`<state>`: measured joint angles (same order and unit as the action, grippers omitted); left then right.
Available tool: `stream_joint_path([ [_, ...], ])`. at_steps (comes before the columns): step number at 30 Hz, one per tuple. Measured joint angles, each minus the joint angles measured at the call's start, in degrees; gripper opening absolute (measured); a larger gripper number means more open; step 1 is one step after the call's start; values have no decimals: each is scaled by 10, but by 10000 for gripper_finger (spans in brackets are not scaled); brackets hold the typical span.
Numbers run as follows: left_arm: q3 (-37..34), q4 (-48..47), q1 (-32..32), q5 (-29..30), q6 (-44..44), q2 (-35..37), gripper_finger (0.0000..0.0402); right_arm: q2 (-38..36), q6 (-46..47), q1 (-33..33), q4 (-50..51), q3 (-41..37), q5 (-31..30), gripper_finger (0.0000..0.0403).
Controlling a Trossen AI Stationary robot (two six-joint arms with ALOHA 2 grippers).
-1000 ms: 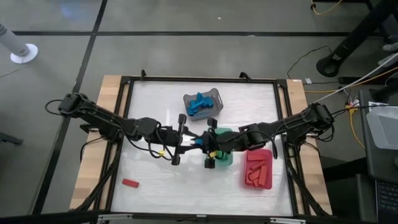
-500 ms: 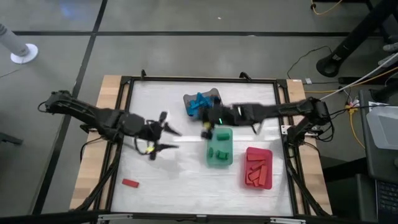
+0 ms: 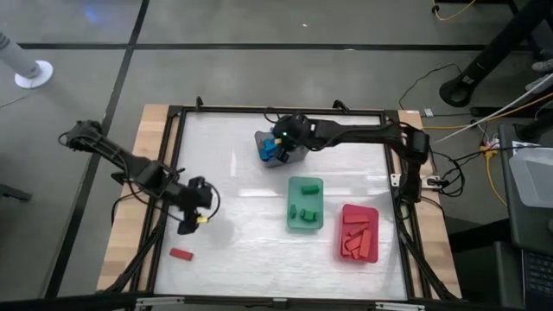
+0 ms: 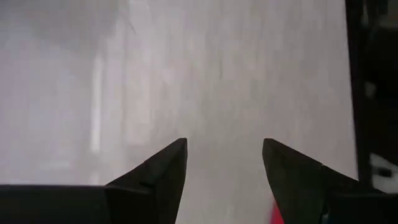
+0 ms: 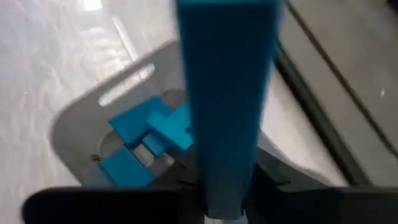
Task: Sort blocks
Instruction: Put the blue block into the gray bin, then put the red block into the pink bin
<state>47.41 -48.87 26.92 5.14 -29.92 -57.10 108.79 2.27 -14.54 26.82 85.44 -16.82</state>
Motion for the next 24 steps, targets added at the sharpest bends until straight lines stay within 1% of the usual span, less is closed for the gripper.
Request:
stream_joint_path([
  [6,-65,5,68,-42,-93,-1,196,33,5,-19,1,0,-1,146],
  [9,-94,11,106,-64,-149,-1,196,38,5,-17,4,0,-5,172],
  [11,-111,33,131,-77,-177,0,196,38,5,-16,3,0,-5,185],
  [14,-138,78,170,-93,-215,0,196,37,5,-15,5,0,-4,196],
  [18,-173,141,226,-93,-256,-1,196,35,5,-16,7,0,5,199],
  [21,-190,173,264,-94,-289,-1,196,35,6,-16,9,0,28,198],
  [24,-192,181,296,-92,-329,-8,196,35,25,-16,9,0,62,198],
])
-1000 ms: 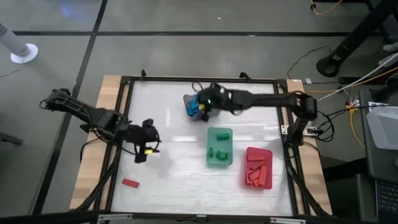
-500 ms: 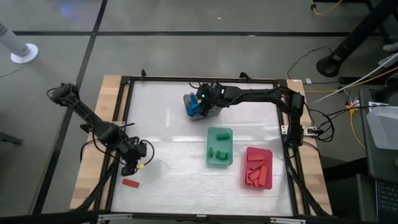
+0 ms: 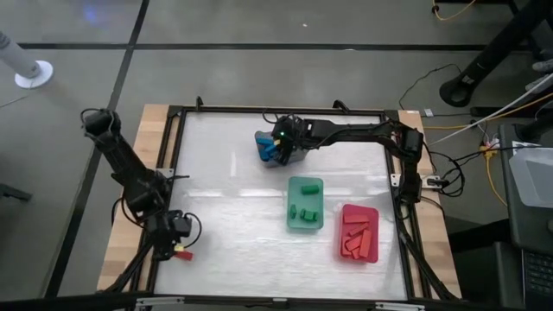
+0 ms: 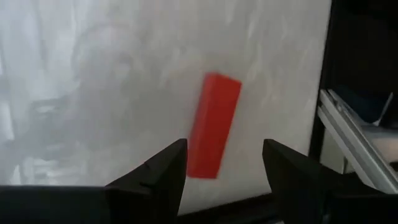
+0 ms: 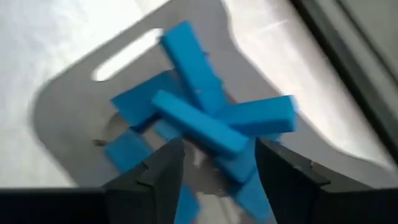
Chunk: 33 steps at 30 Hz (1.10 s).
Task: Sort blocks
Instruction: Put the red block into the pink bin
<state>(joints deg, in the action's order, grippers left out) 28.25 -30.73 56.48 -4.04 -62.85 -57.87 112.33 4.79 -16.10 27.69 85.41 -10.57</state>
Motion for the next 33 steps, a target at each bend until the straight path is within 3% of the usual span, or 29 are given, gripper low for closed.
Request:
stream_joint_path([
  [8,0,18,63,0,-32,-74,196,0,16,0,11,0,75,198],
  [15,5,17,68,-1,-19,-156,196,-1,16,0,10,0,78,198],
  [21,10,12,68,9,-45,-167,192,-1,42,0,9,0,88,198],
  [33,13,6,68,39,-78,-170,110,-1,40,53,6,0,96,198],
])
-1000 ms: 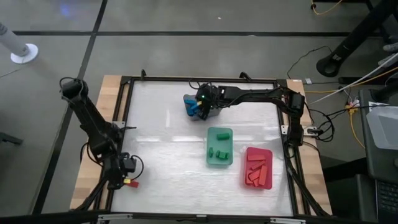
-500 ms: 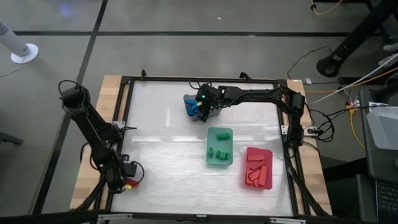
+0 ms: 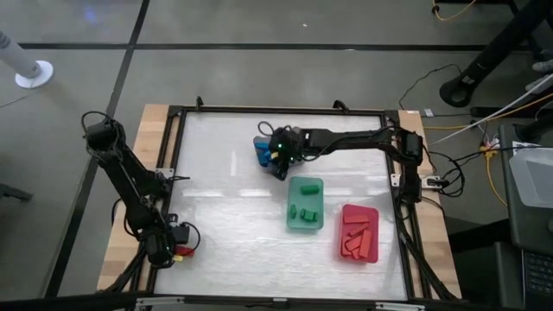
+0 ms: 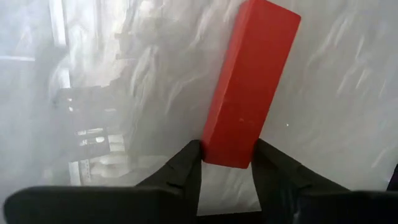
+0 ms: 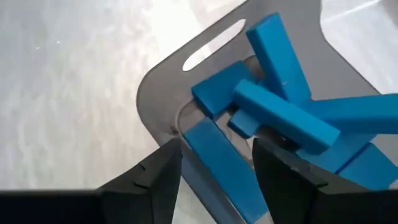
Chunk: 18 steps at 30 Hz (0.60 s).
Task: Sort blocks
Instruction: Put the red block into the pink bin
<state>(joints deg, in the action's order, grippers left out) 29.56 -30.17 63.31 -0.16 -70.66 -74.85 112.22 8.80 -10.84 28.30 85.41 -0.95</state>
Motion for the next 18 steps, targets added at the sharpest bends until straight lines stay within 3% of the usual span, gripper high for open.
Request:
stream_joint_path([
  [10,10,-2,-14,4,-23,1,101,0,-10,103,-19,0,-15,198],
  [18,16,8,-50,27,6,3,100,0,-50,163,-21,0,-234,198],
])
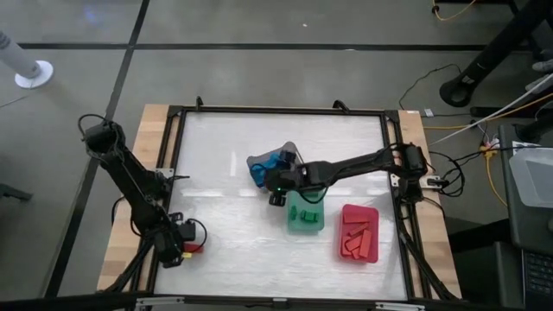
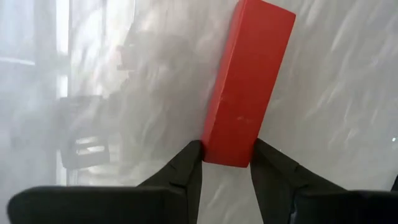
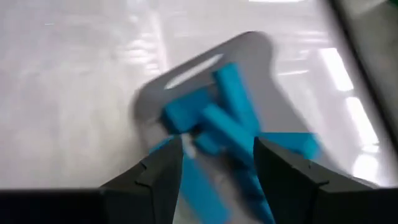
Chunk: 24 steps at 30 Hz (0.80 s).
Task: Sort blocks
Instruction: Put the red block into the pink bin
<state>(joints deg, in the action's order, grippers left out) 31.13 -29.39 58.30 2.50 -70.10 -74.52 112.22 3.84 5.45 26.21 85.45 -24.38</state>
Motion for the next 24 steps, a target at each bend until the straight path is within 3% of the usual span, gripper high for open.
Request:
stream_joint_path([
  [5,-1,47,-29,52,33,-1,100,-3,-27,27,10,34,-44,198],
  [12,0,135,-90,113,103,0,101,-4,-26,84,6,102,57,198],
  [19,0,244,-163,109,221,1,100,1,1,157,0,107,71,198],
  [24,1,341,-204,79,283,1,105,15,-67,206,-17,105,53,198],
])
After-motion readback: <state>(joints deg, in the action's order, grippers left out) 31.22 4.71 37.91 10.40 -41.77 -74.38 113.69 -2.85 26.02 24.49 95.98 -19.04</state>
